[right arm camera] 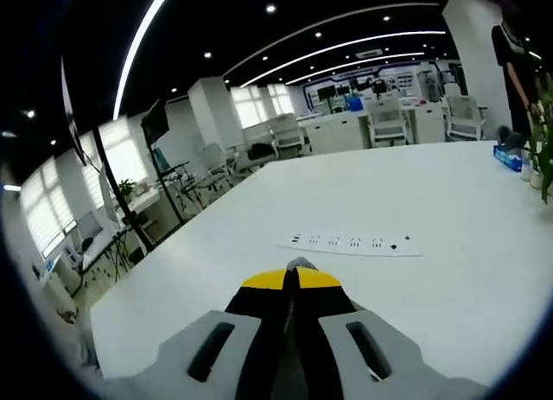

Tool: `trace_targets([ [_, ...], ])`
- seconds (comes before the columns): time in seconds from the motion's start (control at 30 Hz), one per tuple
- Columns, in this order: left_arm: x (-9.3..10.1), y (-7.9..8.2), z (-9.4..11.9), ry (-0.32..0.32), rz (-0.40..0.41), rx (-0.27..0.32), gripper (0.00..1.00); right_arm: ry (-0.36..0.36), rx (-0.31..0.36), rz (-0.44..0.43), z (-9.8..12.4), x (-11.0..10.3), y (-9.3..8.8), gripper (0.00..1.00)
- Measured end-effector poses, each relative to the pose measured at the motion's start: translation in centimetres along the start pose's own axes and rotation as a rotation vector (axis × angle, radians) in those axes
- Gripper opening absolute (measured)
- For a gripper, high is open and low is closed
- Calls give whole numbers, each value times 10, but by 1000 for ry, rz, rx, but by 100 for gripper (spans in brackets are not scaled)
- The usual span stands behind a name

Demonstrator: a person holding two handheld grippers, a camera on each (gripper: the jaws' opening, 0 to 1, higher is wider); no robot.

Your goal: Fold the towel on the table until its edges align and the towel forms a compact rectangular stack.

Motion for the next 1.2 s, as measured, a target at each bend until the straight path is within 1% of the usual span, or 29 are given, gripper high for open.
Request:
trace_targets([
  [0.2,-12,-13,11,21,26,-20,3,16,-10,-3,-14,-22,-7,0],
  [0.33,-19,-23,18,25,72,-23,3,28,-20,2,-20,-36,-11,0],
  [0.4,-20,-24,22,25,113,-7,3,29,-23,4,-23,-40,-12,0],
  [0.43,-21,-25,24,27,115,-3,3,29,-14,6,-22,-45,-13,0],
  [0.53,-22,-26,29,29,127,4,3,44,-6,32,-27,-54,-12,0],
  [0.57,-23,-28,32,34,144,13,3,48,-7,32,-30,-55,-13,0],
  [0.67,-27,-35,35,52,157,14,3,54,-10,30,-36,-59,-16,0],
  [0.73,-30,-43,35,51,189,7,3,57,-18,28,-44,-61,-21,0],
  [0.87,-35,-55,36,49,209,-7,3,58,-37,38,-51,-66,-28,0],
  [0.97,-37,-59,36,49,237,-4,3,50,-46,35,-54,-68,-30,0],
  [1.03,-38,-60,37,53,262,8,3,49,-48,34,-59,-68,-31,0],
  [1.13,-39,-66,36,62,313,12,3,51,-58,42,-64,-69,-34,0],
  [1.2,-40,-71,36,73,363,16,3,51,-71,50,-70,-68,-38,0],
])
Point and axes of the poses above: the point that each gripper's makers call its tool centre point, and the gripper's own axes: z roughly backward along the fingers, x roughly to its right, y roughly out of its top, the point moved 6 cm from there along z, roughly backward along the fingers, and after that the axes turned 8 degrees about -z, right-handed, at the moved point
